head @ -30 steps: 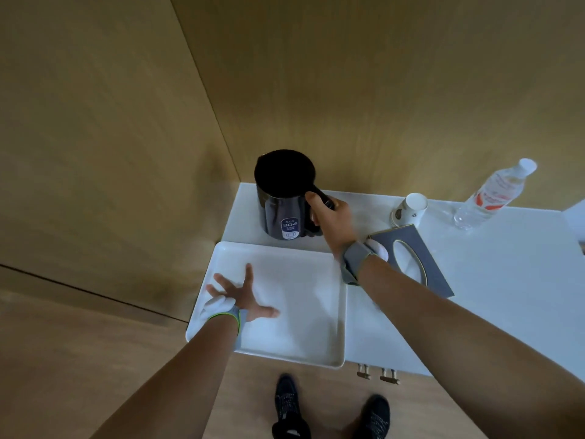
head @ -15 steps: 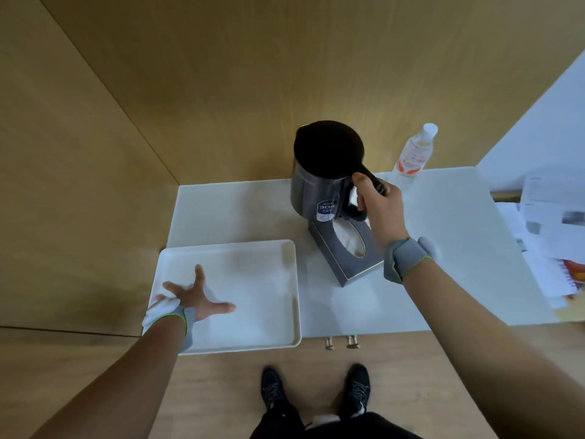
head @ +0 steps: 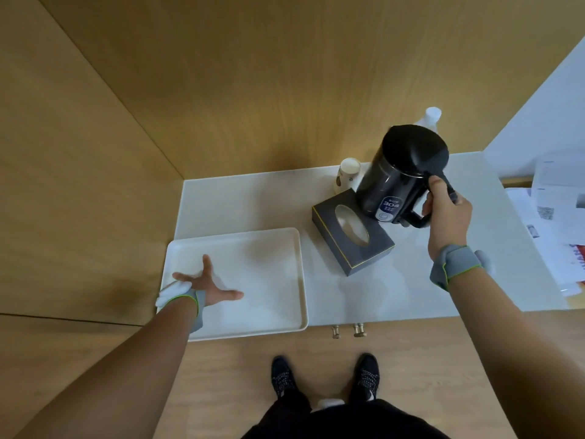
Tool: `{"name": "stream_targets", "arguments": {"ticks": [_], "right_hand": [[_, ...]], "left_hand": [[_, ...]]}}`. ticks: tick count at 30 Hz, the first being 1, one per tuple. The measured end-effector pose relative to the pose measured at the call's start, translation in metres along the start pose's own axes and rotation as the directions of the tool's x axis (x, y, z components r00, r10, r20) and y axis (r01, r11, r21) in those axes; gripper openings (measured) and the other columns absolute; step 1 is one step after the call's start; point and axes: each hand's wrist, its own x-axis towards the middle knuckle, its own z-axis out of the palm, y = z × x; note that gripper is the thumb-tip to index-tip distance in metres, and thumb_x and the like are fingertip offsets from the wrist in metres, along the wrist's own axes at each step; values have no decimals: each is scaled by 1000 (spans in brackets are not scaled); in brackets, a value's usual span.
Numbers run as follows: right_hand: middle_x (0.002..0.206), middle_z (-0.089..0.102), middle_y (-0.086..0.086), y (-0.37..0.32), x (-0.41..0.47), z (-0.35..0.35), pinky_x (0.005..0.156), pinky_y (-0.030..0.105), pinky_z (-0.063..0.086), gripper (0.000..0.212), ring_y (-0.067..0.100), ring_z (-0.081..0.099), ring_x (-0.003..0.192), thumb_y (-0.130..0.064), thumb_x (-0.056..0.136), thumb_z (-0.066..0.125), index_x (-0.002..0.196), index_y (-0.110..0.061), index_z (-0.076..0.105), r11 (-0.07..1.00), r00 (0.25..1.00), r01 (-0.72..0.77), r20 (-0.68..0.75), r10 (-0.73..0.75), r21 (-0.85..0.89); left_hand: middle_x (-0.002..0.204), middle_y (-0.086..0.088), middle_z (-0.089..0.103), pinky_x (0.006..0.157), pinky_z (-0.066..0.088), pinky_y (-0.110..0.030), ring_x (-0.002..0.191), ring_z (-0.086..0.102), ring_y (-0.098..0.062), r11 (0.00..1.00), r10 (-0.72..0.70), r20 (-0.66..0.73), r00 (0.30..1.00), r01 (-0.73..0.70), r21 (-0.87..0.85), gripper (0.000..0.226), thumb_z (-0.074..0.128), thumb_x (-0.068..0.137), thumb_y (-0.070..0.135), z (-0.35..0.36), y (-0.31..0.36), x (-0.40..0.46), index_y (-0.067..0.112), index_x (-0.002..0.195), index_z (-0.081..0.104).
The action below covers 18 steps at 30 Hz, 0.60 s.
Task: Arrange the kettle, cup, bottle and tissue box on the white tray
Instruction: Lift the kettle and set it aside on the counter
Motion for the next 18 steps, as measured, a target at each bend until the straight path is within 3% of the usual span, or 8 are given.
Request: {"name": "stream_targets", "arguments": {"ticks": [4,9,14,18], "right_hand": [[57,42,4,2,6,1,42,12,34,41,9,36,46,-41,85,67,60,-16,45,1000,999,18,-44,-17,20],[44,41,-8,10,14,-2,41,14,31,45,7,34,41,-42,84,68,56,-18,42,1000,996,-10,-94,11,17],[52,39,-2,25,16,0,41,17,29,48,12,34,47,-53,77,70,52,-23,42,996,989,-78,-131,72,-45],[58,38,3,38,17,3,56,31,32,52,20,35,62,-55,77,70,45,-24,43,989,985,-119,-140,105,-93]], "left_hand": [[172,-20,12,125,15,-60,156,4,-55,993,21,14,1000,-23,119,153,59,56,99,-7,1,0,31,158,-32],[173,-15,17,125,17,-53,156,20,-47,984,52,24,998,-56,170,149,58,63,96,-9,6,-1,25,158,-33],[173,-13,15,122,22,-49,156,24,-40,987,84,43,996,-89,130,150,64,68,90,-10,8,-3,20,158,-33],[174,-11,11,123,22,-51,157,22,-42,988,75,48,996,-81,130,151,62,64,93,-11,5,0,23,157,-34]]}}
